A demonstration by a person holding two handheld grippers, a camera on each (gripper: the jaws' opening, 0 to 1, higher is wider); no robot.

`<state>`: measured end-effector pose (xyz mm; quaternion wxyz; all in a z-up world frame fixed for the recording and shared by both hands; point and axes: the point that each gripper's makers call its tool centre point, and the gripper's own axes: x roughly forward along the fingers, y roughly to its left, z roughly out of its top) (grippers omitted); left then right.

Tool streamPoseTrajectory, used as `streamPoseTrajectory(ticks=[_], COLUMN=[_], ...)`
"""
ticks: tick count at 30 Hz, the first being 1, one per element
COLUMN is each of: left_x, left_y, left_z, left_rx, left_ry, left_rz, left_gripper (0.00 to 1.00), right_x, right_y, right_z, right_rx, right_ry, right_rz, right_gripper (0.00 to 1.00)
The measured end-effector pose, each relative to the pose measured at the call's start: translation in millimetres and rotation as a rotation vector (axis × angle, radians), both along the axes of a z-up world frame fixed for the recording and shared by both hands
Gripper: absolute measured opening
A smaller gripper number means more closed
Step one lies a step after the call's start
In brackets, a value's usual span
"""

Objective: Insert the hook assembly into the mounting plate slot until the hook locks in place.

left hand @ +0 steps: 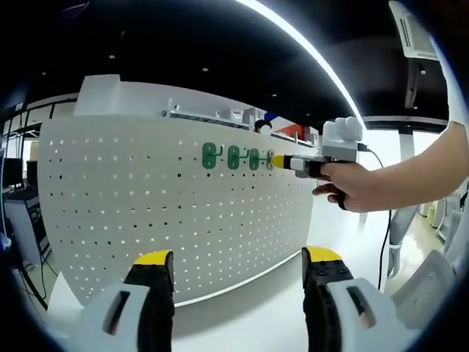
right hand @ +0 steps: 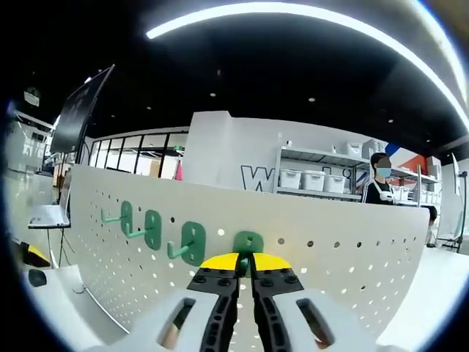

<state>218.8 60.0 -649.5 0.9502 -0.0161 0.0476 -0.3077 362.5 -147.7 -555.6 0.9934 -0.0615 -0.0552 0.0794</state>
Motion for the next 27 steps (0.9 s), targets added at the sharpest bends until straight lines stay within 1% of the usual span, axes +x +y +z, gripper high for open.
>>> streamPoseTrajectory(ticks=[7, 12, 13, 15, 17, 21, 22, 24, 25, 27], left_x=[-1.4, -1.9, -1.7, -1.2, -1.2, -1.8, -2.0, -2.5, -2.5, -2.3], left_y=[0.9, -0.7, -0.7, -0.1, -0.5, -1.0, -1.2, -2.0, -2.4, -2.5], left_z=[-1.6, -1.9, -1.7, -1.3, -0.7, 0.0, 0.0, 0.2, 0.5, 0.5], left_rx=[-0.010, -0.011, -0.014, -0.015, -0.014, -0.013, -0.012, -0.012, -0.011, -0.011], left_ry=[0.005, 0.004, 0.005, 0.002, -0.001, -0.001, -0.001, -0.001, -0.002, -0.002], left_rz=[0.004, -0.001, -0.001, 0.001, -0.002, -0.003, -0.003, -0.004, -0.005, -0.006], left_gripper=[0.73, 0.73, 0.73, 0.74, 0.74, 0.74, 0.74, 0.74, 0.74, 0.74], right_x=[-0.9, -0.7, -0.7, -1.9, -3.2, -5.7, -6.1, -6.5, -7.3, -9.9], right_y=[0.1, 0.1, -0.1, 2.0, 1.2, 3.4, 4.4, 7.5, 8.6, 10.2], right_z=[-0.1, -0.1, -0.2, -1.8, -3.1, -6.4, -9.2, -11.9, -12.0, -12.7], right_rx=[0.004, -0.008, -0.007, 0.020, 0.009, -0.004, -0.029, -0.029, -0.028, -0.038], right_ry=[0.007, 0.014, 0.016, 0.024, 0.025, 0.028, 0.039, 0.051, 0.048, 0.045], right_rz=[-0.003, 0.005, 0.010, 0.035, 0.046, 0.078, 0.087, 0.102, 0.109, 0.122], right_gripper=[0.03, 0.03, 0.04, 0.06, 0.07, 0.15, 0.18, 0.26, 0.29, 0.33])
